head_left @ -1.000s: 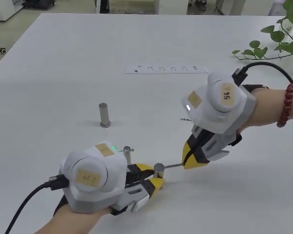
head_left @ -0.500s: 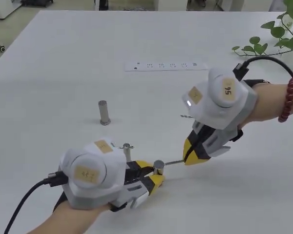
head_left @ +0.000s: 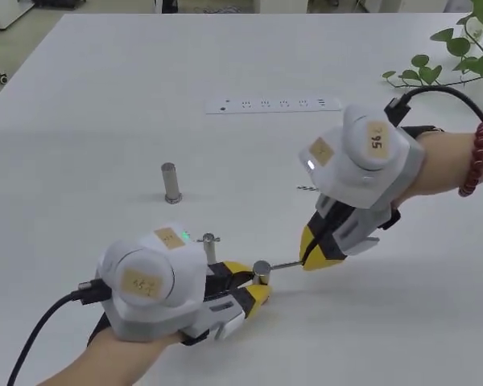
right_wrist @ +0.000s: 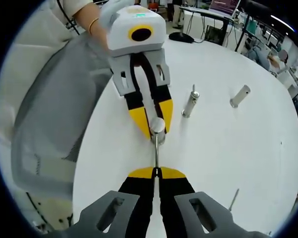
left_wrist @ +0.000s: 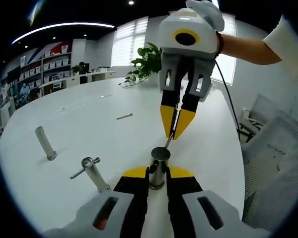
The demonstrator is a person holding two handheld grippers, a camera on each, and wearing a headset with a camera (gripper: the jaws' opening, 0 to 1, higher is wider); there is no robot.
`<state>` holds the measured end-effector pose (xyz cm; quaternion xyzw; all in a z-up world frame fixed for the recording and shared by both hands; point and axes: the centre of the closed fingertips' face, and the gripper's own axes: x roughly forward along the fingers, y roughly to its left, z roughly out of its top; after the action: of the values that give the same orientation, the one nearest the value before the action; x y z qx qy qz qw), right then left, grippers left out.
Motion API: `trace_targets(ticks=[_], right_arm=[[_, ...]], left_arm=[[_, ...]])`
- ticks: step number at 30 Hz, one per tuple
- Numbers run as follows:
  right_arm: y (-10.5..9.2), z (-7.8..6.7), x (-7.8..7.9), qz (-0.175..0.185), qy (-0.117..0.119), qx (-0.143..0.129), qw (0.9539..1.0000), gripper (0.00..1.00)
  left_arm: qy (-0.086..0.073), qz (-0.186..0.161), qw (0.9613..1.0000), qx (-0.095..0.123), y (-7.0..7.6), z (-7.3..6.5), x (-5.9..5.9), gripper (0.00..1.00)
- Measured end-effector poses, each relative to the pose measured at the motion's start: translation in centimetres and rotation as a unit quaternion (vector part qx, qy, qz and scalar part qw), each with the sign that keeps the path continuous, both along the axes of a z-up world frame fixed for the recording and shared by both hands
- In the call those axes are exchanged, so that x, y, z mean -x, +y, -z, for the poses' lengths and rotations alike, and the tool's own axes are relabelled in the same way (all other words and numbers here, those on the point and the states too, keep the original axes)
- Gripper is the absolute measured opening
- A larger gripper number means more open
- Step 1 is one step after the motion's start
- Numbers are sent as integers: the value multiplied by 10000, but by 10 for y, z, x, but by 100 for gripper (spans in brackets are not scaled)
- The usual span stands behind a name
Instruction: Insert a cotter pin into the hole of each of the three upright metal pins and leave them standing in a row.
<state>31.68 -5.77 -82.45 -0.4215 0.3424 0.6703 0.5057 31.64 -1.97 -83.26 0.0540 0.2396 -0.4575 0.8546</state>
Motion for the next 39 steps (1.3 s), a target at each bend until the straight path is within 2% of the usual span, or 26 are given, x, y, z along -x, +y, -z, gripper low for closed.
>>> trace_targets(ticks=[14, 21, 32, 39], right_arm=[[9, -2, 6, 88, 62, -18, 9999, 4], [6, -4, 5, 206, 70, 22, 9998, 4], [5, -3, 3, 154, 37, 70, 9999, 4], [6, -2, 2, 113, 26, -15, 9999, 4]], left_arm=[[-1, -2, 10000, 3, 0, 0, 0, 12], [4, 17, 10000, 19, -1, 0, -1, 12], [-14, 51, 10000, 29, -1, -1, -1, 12], [-13, 60, 10000, 29, -1, 0, -1, 12]])
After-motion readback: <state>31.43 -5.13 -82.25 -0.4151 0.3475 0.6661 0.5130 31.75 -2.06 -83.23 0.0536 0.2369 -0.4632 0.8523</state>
